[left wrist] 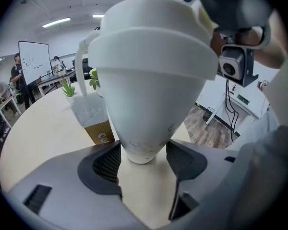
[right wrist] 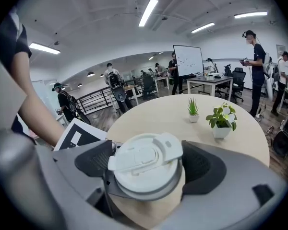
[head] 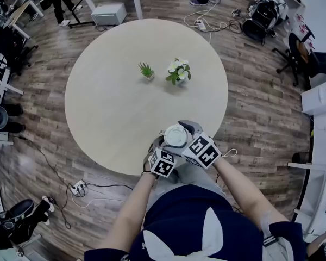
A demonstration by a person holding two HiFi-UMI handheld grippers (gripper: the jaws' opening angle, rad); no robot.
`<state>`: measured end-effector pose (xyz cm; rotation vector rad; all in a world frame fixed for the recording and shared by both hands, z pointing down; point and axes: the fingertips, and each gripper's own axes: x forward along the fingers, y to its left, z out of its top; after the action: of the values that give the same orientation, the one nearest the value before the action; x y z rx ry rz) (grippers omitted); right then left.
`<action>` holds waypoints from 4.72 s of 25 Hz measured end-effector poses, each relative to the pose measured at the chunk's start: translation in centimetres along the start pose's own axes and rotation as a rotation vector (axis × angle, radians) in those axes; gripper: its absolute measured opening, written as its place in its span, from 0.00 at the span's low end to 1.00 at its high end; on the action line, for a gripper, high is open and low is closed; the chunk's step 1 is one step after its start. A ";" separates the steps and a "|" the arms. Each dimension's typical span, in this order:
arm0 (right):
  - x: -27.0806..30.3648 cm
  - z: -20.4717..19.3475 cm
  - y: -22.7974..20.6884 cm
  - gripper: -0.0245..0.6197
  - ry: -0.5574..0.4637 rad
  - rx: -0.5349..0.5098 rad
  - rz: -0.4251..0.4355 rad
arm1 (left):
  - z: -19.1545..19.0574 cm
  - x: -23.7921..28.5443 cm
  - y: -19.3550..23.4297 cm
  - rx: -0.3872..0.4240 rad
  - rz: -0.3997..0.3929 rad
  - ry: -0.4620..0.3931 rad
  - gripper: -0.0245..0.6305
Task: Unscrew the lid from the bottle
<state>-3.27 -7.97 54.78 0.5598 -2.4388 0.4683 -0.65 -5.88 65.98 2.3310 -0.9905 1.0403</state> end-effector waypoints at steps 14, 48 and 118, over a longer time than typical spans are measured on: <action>-0.1 -1.3 1.9 0.74 0.247 -0.393 0.420 | -0.2 0.1 -0.2 0.004 -0.013 0.006 0.50; -0.1 -0.9 -1.0 0.73 -0.088 0.040 -0.115 | -0.1 0.3 0.0 0.002 -0.031 0.008 0.50; -3.7 2.2 -1.9 0.71 -0.166 0.177 -0.078 | 0.0 0.2 0.0 -0.032 -0.026 0.036 0.49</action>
<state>-0.66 -9.50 51.18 0.7935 -2.5357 0.6314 -0.58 -5.94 66.16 2.2853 -0.9536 1.0452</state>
